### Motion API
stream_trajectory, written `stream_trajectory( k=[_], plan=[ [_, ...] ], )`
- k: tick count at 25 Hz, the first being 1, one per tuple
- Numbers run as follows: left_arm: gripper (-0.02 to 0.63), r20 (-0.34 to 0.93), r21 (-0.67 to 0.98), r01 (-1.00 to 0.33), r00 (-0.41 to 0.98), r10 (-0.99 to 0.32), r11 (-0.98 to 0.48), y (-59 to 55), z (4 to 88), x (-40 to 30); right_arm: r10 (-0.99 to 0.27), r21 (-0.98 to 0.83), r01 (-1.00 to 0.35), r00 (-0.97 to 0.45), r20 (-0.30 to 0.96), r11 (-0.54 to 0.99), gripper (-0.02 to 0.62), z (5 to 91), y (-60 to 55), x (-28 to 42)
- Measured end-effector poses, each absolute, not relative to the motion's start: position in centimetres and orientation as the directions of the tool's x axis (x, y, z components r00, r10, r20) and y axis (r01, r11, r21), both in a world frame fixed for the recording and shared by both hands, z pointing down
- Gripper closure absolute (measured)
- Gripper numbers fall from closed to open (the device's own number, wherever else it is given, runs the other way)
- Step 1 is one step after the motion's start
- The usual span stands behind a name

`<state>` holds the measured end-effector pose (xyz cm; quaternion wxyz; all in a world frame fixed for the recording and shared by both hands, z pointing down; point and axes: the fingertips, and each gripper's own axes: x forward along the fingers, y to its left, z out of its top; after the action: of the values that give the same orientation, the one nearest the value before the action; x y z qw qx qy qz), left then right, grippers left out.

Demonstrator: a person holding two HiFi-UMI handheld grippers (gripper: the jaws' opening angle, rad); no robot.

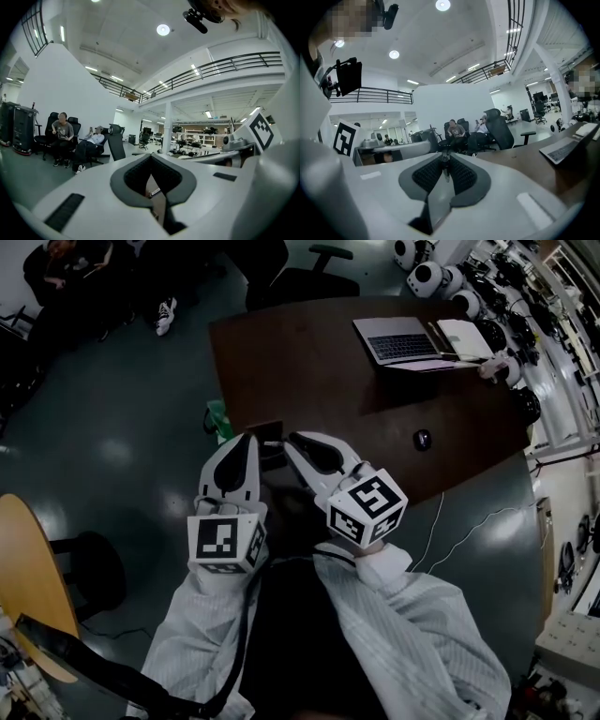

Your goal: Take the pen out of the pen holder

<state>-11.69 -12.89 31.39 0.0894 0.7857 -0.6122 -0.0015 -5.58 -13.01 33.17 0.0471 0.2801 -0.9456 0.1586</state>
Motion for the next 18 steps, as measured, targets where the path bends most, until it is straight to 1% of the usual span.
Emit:
stream_trajectory(
  k=[7, 18],
  plan=[
    [0.601, 0.116, 0.147, -0.960, 0.254, -0.960, -0.236, -13.1, 32.1, -11.0, -0.511, -0.293, -0.534, -0.845, 0.157, 0.793, 0.546, 33.5, -13.5, -4.9],
    [0.601, 0.128, 0.153, -0.965, 0.234, -0.964, -0.214, -13.4, 32.6, -11.3, -0.498, -0.300, -0.526, -0.850, 0.169, 0.796, 0.546, 34.1, -14.0, -4.7]
  ],
)
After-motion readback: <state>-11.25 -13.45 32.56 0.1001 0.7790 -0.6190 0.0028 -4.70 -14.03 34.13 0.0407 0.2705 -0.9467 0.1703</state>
